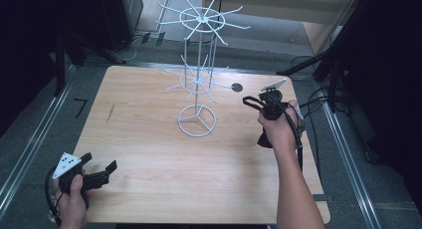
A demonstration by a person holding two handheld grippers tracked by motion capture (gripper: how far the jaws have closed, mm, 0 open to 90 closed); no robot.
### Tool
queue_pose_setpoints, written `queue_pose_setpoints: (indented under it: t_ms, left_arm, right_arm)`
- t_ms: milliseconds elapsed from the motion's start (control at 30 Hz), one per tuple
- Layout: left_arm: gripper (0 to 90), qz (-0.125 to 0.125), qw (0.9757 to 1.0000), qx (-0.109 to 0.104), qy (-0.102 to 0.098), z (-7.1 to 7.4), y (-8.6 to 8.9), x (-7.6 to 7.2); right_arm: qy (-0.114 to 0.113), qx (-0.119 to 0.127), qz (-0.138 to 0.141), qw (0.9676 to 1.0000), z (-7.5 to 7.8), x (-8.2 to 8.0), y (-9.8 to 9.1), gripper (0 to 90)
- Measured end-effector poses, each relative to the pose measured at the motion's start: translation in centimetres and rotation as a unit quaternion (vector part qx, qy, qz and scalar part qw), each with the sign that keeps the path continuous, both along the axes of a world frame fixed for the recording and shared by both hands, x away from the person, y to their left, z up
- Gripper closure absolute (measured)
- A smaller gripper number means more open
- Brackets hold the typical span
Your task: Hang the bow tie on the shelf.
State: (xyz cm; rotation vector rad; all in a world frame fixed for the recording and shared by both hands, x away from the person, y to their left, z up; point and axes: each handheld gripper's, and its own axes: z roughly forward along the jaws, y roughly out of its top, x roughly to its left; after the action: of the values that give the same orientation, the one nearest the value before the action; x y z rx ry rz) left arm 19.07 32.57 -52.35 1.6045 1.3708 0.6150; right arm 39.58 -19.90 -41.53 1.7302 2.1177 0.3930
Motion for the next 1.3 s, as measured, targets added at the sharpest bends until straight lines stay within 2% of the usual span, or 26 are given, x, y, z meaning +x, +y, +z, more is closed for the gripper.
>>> queue_pose_setpoints:
  t_ms: [67,133,167,200,267,367,433,533,600,633,700,733,800,833,867,900,1000,1033,1133,1167,1200,1233,1300]
  left_arm:
    - [0.4,0.0,1.0,0.0,0.0,0.0,0.0,0.0]
    - [0.4,0.0,1.0,0.0,0.0,0.0,0.0,0.0]
    - [0.4,0.0,1.0,0.0,0.0,0.0,0.0,0.0]
    - [0.4,0.0,1.0,0.0,0.0,0.0,0.0,0.0]
    - [0.4,0.0,1.0,0.0,0.0,0.0,0.0,0.0]
    - [0.4,-0.001,1.0,-0.001,0.0,0.0,0.0,0.0]
    - [0.4,0.0,1.0,-0.001,0.0,0.0,0.0,0.0]
    - [0.4,0.0,1.0,-0.001,0.0,0.0,0.0,0.0]
    - [0.4,0.0,1.0,-0.001,0.0,0.0,0.0,0.0]
    - [0.4,0.0,1.0,-0.002,0.0,0.0,0.0,0.0]
    - [0.4,0.0,1.0,-0.001,0.001,0.0,0.0,0.0]
    - [0.4,0.0,1.0,0.0,0.001,0.0,0.0,0.0]
    - [0.4,0.0,1.0,0.0,0.001,0.0,0.0,0.0]
    - [0.4,0.0,1.0,0.0,0.001,0.0,0.0,0.0]
    - [0.4,0.0,1.0,0.0,0.001,0.0,0.0,0.0]
    - [0.4,0.0,1.0,-0.001,0.001,0.0,0.0,0.0]
    - [0.4,0.0,1.0,0.0,0.001,0.0,0.0,0.0]
    - [0.4,0.0,1.0,0.0,0.001,0.0,0.0,0.0]
    - [0.4,0.0,1.0,-0.001,0.001,0.0,0.0,0.0]
    - [0.4,0.0,1.0,-0.001,0.001,0.0,0.0,0.0]
    - [0.4,0.0,1.0,-0.002,0.0,0.0,0.0,0.0]
    - [0.4,0.0,1.0,-0.002,0.0,0.0,0.0,0.0]
    - [0.4,0.0,1.0,-0.002,0.0,0.0,0.0,0.0]
  right_arm:
    - [-0.006,-0.002,0.002,1.0,0.1,0.0,0.0,83.1]
    - [-0.035,0.0,-0.001,0.9994,0.6,-0.2,0.2,83.0]
    - [-0.035,0.0,-0.001,0.9994,0.6,-0.2,0.2,83.0]
    - [-0.048,0.006,0.0,0.9988,0.8,-0.3,0.3,83.0]
    - [-0.056,0.007,0.0,0.9984,0.9,-0.4,0.3,83.0]
    - [-0.085,0.016,-0.004,0.9962,1.1,-0.7,0.6,83.0]
    - [-0.095,0.024,-0.006,0.9952,0.9,-0.9,0.5,82.9]
    - [-0.107,0.018,-0.009,0.994,0.7,-1.0,0.5,82.9]
    - [-0.123,0.024,-0.013,0.992,0.6,-1.2,0.3,82.9]
    - [-0.126,0.031,-0.016,0.9915,0.5,-1.3,0.1,82.9]
    - [-0.128,0.031,-0.016,0.9912,0.5,-1.3,0.0,82.9]
    - [-0.14,0.033,-0.018,0.9895,0.6,-1.5,-0.2,82.9]
    - [-0.144,0.034,-0.018,0.9888,0.6,-1.5,-0.2,82.8]
    - [-0.158,0.034,-0.017,0.9866,0.8,-1.7,-0.3,82.7]
    - [-0.158,0.034,-0.017,0.9866,0.8,-1.7,-0.3,82.7]
    - [-0.174,0.034,-0.019,0.984,1.0,-1.9,-0.3,82.7]
    - [-0.184,0.035,-0.019,0.9822,1.2,-2.0,-0.2,82.7]
    - [-0.195,0.037,-0.017,0.9799,1.4,-2.1,-0.1,82.7]
    - [-0.207,0.043,-0.016,0.9773,1.5,-2.3,0.1,82.6]
    - [-0.207,0.043,-0.016,0.9773,1.5,-2.3,0.1,82.6]
    - [-0.22,0.044,-0.014,0.9745,1.6,-2.5,0.4,82.6]
    - [-0.22,0.044,-0.014,0.9745,1.6,-2.5,0.4,82.6]
    - [-0.229,0.052,-0.013,0.9719,1.5,-2.8,0.5,82.5]
